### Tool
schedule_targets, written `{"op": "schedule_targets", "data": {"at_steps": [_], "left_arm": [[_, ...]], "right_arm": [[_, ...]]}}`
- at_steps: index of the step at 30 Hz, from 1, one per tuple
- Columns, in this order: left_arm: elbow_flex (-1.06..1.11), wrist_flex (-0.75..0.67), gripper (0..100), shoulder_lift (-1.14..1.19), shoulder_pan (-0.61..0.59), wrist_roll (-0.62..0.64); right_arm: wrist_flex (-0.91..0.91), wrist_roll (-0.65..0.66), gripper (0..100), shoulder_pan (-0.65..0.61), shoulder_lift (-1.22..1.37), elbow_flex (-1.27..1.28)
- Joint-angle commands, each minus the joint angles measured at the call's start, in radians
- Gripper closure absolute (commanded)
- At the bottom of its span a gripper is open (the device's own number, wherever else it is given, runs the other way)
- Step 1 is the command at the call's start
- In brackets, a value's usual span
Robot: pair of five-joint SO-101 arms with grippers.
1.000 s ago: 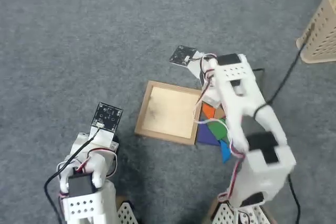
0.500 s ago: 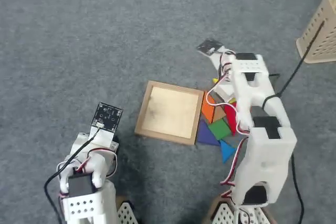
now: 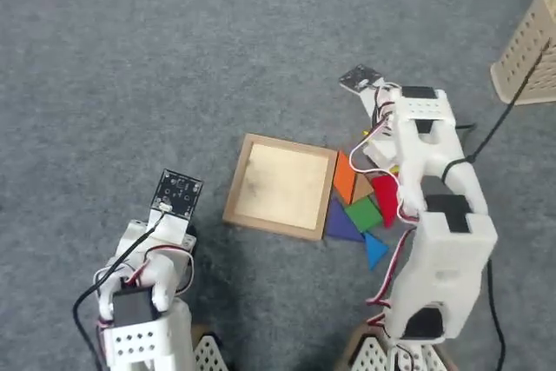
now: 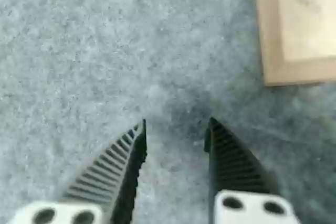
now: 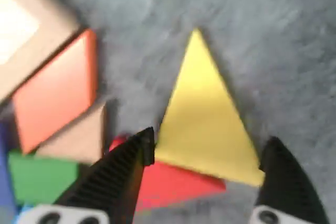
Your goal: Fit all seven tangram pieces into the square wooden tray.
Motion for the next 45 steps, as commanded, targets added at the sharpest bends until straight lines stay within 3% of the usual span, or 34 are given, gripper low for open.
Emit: {"op": "schedule_targets", "data": {"at_steps": [1,15,21,25,32,37,45], "left_arm": [[-0.007,0.003,82,-0.011,0.0,0.006],[-0.007,0.003,82,-0.011,0.0,0.006],[-0.007,0.003,82,-0.011,0.0,0.006],[-0.007,0.003,82,-0.011,0.0,0.006],[-0.007,0.003,82,-0.011,0.0,0.006],[-0.007,0.003,82,-0.011,0.0,0.006],[-0.007,0.003,82,-0.011,0.0,0.006]], "right_arm": [[0.093,0.155,59.7,-0.008,-0.119,-0.043],[-0.073,0.173,59.6,0.022,0.097,-0.038],[-0.064,0.166,77.2,0.033,0.102,-0.051],[-0.064,0.114,83.3,0.033,0.099,-0.051],[-0.059,0.043,82.4,0.039,0.097,-0.084],[0.093,0.046,69.3,0.056,0.058,-0.186],[0.188,0.192,67.6,0.085,-0.147,-0.11]]}}
